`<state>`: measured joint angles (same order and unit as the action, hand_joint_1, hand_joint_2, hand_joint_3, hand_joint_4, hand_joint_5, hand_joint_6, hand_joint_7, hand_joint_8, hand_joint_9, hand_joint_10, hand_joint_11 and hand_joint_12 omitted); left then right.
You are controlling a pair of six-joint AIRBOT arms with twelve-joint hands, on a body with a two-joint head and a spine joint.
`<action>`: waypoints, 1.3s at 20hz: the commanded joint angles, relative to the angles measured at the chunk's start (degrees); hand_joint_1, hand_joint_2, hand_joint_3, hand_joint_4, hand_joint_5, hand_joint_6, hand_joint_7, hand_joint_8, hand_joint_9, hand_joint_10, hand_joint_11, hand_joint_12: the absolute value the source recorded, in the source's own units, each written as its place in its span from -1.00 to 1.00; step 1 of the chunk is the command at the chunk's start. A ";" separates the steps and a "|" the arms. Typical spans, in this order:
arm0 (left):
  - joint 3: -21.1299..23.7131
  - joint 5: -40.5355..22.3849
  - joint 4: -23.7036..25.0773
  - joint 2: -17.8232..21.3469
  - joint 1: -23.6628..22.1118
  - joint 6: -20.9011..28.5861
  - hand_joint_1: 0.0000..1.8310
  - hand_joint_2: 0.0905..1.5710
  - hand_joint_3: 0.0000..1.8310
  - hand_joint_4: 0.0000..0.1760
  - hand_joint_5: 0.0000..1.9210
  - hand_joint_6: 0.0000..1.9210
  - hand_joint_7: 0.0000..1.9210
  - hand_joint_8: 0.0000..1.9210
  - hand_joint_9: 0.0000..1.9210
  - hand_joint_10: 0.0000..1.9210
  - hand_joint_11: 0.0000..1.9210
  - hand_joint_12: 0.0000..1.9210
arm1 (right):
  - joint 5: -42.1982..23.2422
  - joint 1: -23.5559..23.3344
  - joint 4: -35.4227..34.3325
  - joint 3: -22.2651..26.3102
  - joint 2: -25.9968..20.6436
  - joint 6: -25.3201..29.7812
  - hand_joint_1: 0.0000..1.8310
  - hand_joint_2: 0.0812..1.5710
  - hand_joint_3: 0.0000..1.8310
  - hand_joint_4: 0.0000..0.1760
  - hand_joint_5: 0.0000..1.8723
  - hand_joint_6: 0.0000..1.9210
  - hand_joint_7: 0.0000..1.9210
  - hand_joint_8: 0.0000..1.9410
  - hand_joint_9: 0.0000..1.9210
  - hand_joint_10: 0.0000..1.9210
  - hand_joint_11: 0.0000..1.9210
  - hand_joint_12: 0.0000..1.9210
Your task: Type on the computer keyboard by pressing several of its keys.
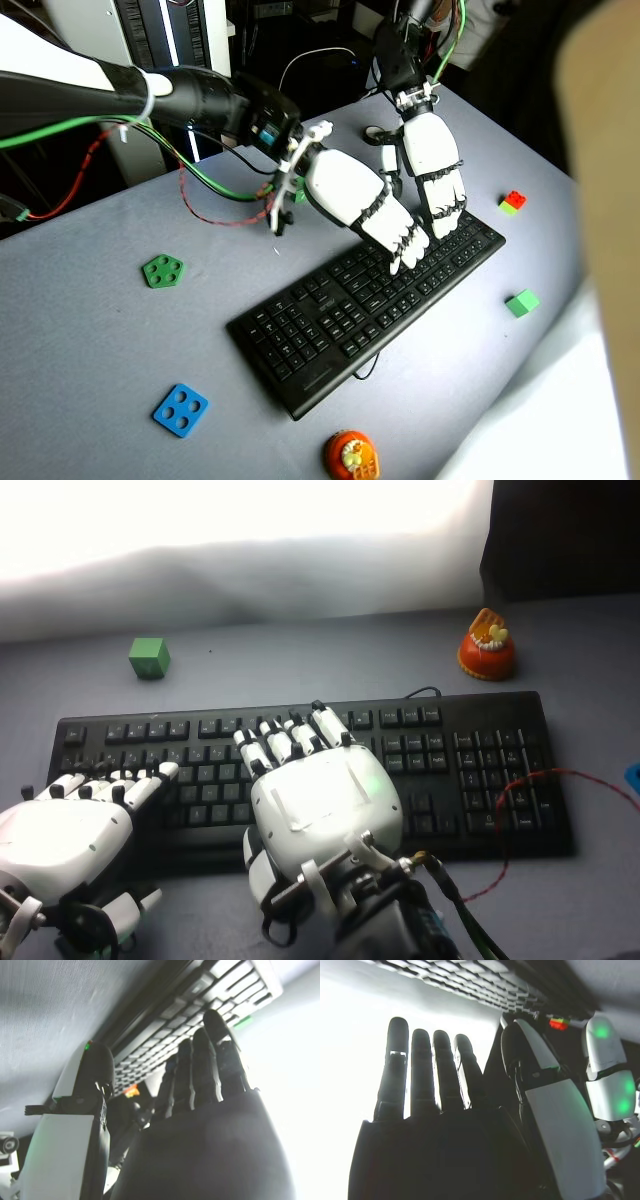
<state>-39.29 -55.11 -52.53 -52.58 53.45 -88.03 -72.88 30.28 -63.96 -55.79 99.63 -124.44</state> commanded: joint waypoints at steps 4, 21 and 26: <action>-0.19 -2.76 4.14 -0.03 0.01 0.01 -0.04 0.69 -1.00 -1.00 -0.97 -0.99 -0.77 -0.99 -0.81 -0.98 -1.00 -0.13 | -1.63 0.63 6.14 -4.12 2.90 2.07 -0.32 0.78 -1.00 -1.00 -0.76 -0.63 -0.54 -0.83 -0.93 0.11 -1.00 0.53; -0.88 -2.15 5.50 0.24 0.37 -0.19 -0.16 0.78 -0.98 -1.00 -0.75 -0.94 -0.74 -1.00 -0.79 -1.00 -1.00 -0.20 | -0.39 -0.39 0.33 -6.78 6.19 -1.48 -0.17 0.74 -0.99 -0.44 -0.46 0.51 -0.64 -0.74 -0.99 -0.07 -1.00 0.52; -1.07 -1.94 5.50 0.27 0.43 -0.20 -0.08 0.74 -1.00 -0.96 -0.94 -1.00 -0.64 -0.98 -0.67 -0.97 -1.00 -0.07 | 0.94 -1.82 -5.40 -6.81 6.08 -3.38 -0.39 0.81 -1.00 -1.00 -0.79 -0.47 -0.50 -0.95 -0.80 -0.23 -1.00 0.42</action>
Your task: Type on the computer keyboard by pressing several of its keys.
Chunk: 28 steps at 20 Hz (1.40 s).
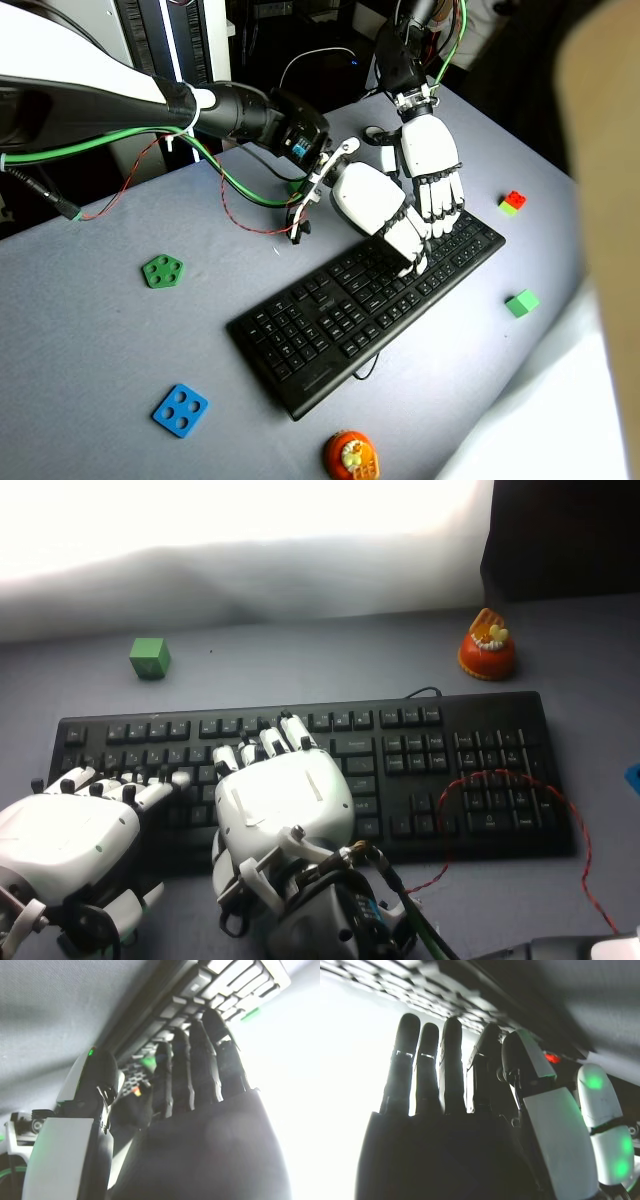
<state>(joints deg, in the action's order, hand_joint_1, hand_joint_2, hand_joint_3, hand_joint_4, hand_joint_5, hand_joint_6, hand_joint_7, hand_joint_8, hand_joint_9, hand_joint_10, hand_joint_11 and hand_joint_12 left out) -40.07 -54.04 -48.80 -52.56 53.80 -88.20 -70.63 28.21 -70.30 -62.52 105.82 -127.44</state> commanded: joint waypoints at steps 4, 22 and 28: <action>-0.42 -3.01 1.76 0.19 0.09 -0.02 -0.18 0.79 -1.00 -1.00 -0.61 -0.94 -0.67 -1.00 -0.68 -0.99 -1.00 -0.05 | -1.17 0.33 0.61 -0.07 -0.14 -0.40 -0.18 0.77 -0.99 0.06 -0.48 0.72 -0.52 -0.98 -0.95 -0.19 -1.00 0.46; -0.54 -3.96 2.74 0.19 -0.38 1.22 -0.08 0.74 -1.00 -0.93 -0.84 -0.99 -0.67 -1.00 -0.59 -0.98 -1.00 0.27 | -3.14 0.07 1.10 0.36 -0.83 0.12 -0.46 0.85 -1.00 -1.00 -0.78 -0.56 -0.58 -1.00 -0.72 -0.41 -1.00 0.49; -0.51 -9.64 5.74 0.18 -0.44 1.92 -0.52 0.74 -1.00 -0.98 -0.83 -0.98 -0.67 -0.99 -0.60 -0.99 -1.00 0.25 | -3.48 -1.76 4.36 4.21 -4.24 -0.53 -0.52 0.78 -1.00 -1.00 -0.80 -0.59 -0.61 -1.00 -0.75 -0.37 -1.00 0.52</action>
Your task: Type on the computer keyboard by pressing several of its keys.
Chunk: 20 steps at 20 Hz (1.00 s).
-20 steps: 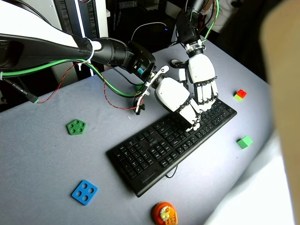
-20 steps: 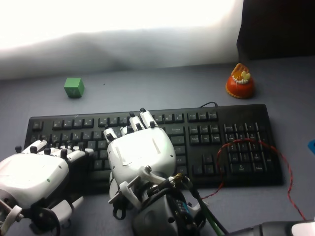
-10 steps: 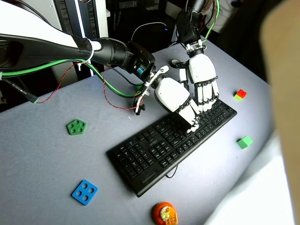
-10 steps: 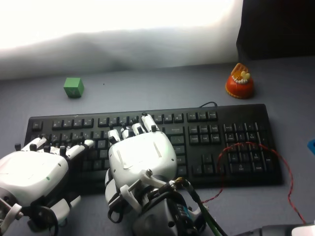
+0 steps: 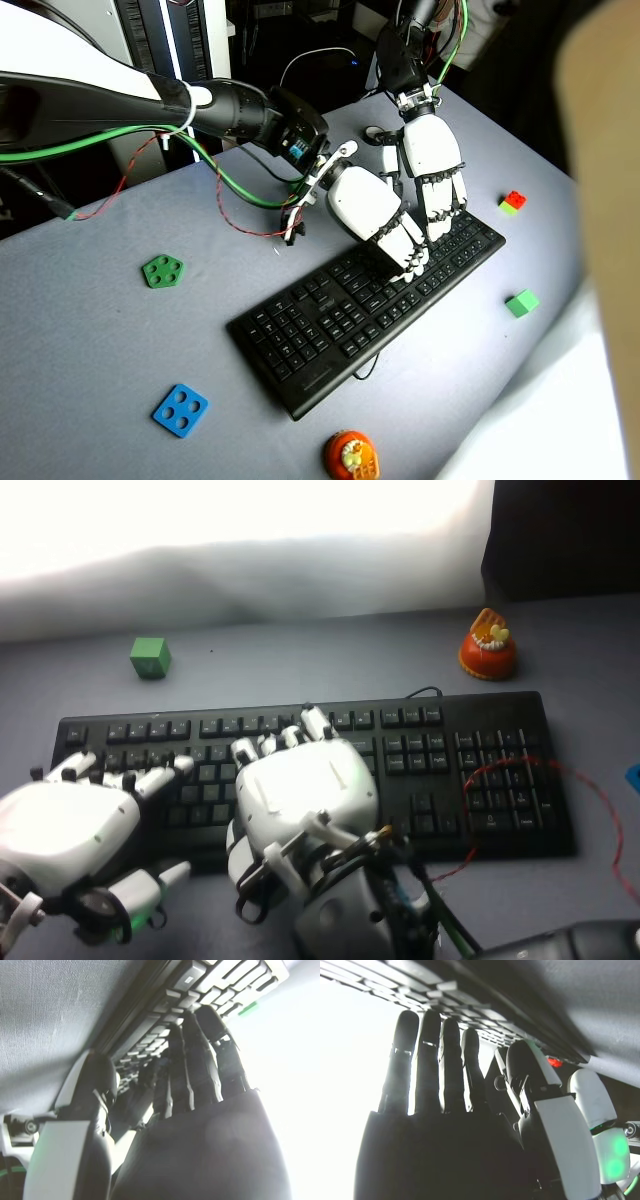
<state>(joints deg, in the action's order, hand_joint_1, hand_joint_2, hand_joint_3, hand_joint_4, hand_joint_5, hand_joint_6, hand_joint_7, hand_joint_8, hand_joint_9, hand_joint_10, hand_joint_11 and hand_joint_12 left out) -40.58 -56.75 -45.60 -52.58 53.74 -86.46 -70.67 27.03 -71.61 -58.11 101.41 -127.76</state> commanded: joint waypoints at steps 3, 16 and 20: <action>-0.62 -12.39 4.24 -0.43 -0.86 0.17 -0.63 0.74 -1.00 -0.95 -0.82 -0.99 -0.66 -0.99 -0.60 -0.99 -1.00 0.23 | -4.31 -1.95 7.68 2.95 -2.87 -0.89 -0.69 0.79 -1.00 -1.00 -0.83 -0.60 -0.59 -0.99 -0.75 -0.36 -1.00 0.51; -4.58 -22.53 5.58 -9.60 0.63 -1.56 -0.80 0.79 -1.00 -1.00 -0.78 -0.99 -0.59 -0.99 -0.58 -0.99 -1.00 0.24 | 8.81 -3.00 13.97 19.43 -27.99 6.71 -0.66 0.80 -1.00 -1.00 -0.79 -0.60 -0.56 -0.99 -0.74 -0.36 -1.00 0.51; -6.93 -22.80 5.58 -11.70 0.12 -2.01 -0.72 0.79 -1.00 -1.00 -0.78 -1.00 -0.58 -1.00 -0.58 -1.00 -1.00 0.24 | 7.74 -3.10 13.97 20.60 -29.56 4.77 -0.65 0.80 -1.00 -1.00 -0.79 -0.61 -0.55 -0.99 -0.74 -0.36 -1.00 0.52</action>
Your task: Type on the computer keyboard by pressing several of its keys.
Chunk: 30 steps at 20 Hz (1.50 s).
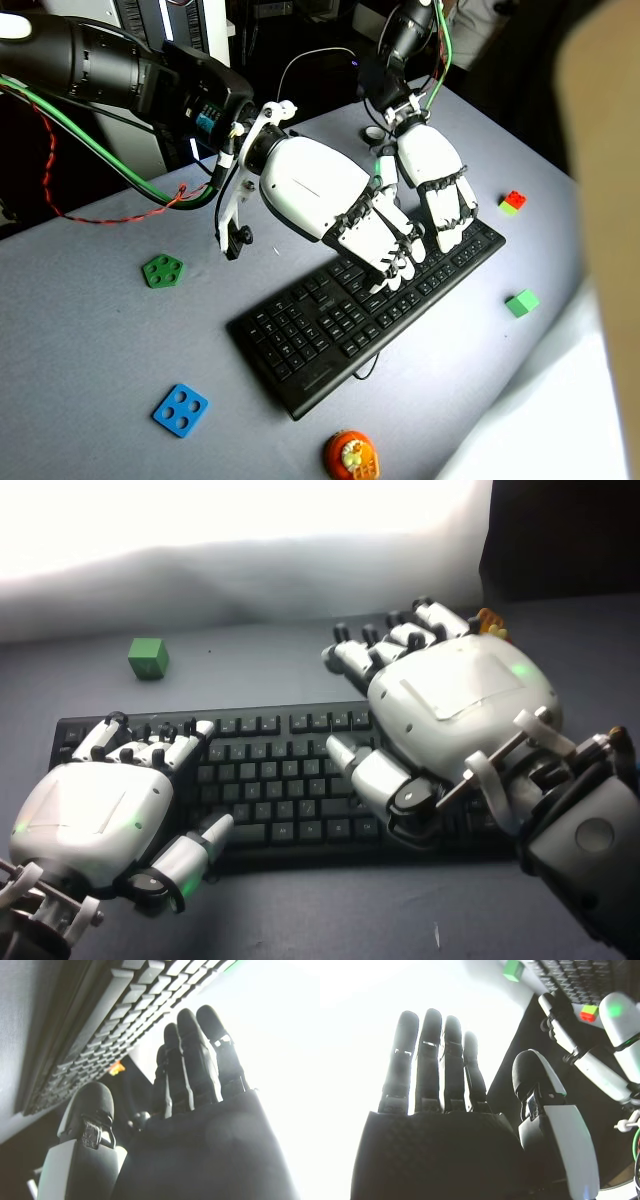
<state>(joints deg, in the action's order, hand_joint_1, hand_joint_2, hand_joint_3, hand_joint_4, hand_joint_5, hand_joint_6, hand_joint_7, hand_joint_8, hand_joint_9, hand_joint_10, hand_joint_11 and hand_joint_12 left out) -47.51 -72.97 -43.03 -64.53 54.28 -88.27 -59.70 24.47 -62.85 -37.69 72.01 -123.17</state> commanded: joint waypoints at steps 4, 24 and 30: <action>-1.70 -6.90 3.00 -1.13 -0.33 -0.56 -0.17 0.58 -1.00 -1.00 -0.83 -0.98 -0.60 -0.99 -0.59 -0.99 -1.00 0.21 | -3.69 -0.74 5.20 0.95 -0.15 -0.82 -0.68 0.81 -1.00 -1.00 -0.81 -0.62 -0.58 -1.00 -0.75 -0.37 -1.00 0.50; 2.83 2.80 1.38 9.35 -4.17 0.14 -1.00 0.66 -1.00 -0.90 -0.79 -0.98 -0.62 -0.99 -0.59 -0.96 -1.00 0.20 | -3.06 -0.35 5.21 2.96 -1.68 -3.78 -0.73 0.80 -1.00 -1.00 -0.77 -0.64 -0.55 -1.00 -0.74 -0.36 -1.00 0.53; 5.14 6.85 -1.36 14.03 -6.03 0.54 -1.00 0.78 -1.00 -1.00 -0.17 -0.58 -0.17 -0.24 -0.38 0.13 -0.79 0.75 | -3.15 -0.06 5.21 3.99 -1.99 -3.80 -1.00 0.69 -1.00 -1.00 -0.19 -0.08 -0.10 -0.09 -0.31 0.43 -0.61 0.92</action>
<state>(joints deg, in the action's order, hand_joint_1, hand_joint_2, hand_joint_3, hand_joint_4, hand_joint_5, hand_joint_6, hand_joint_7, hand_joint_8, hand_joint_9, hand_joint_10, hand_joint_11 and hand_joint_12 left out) -42.02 -61.08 -46.96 -50.83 48.58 -87.92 -59.70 24.58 -62.48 -33.91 70.26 -126.96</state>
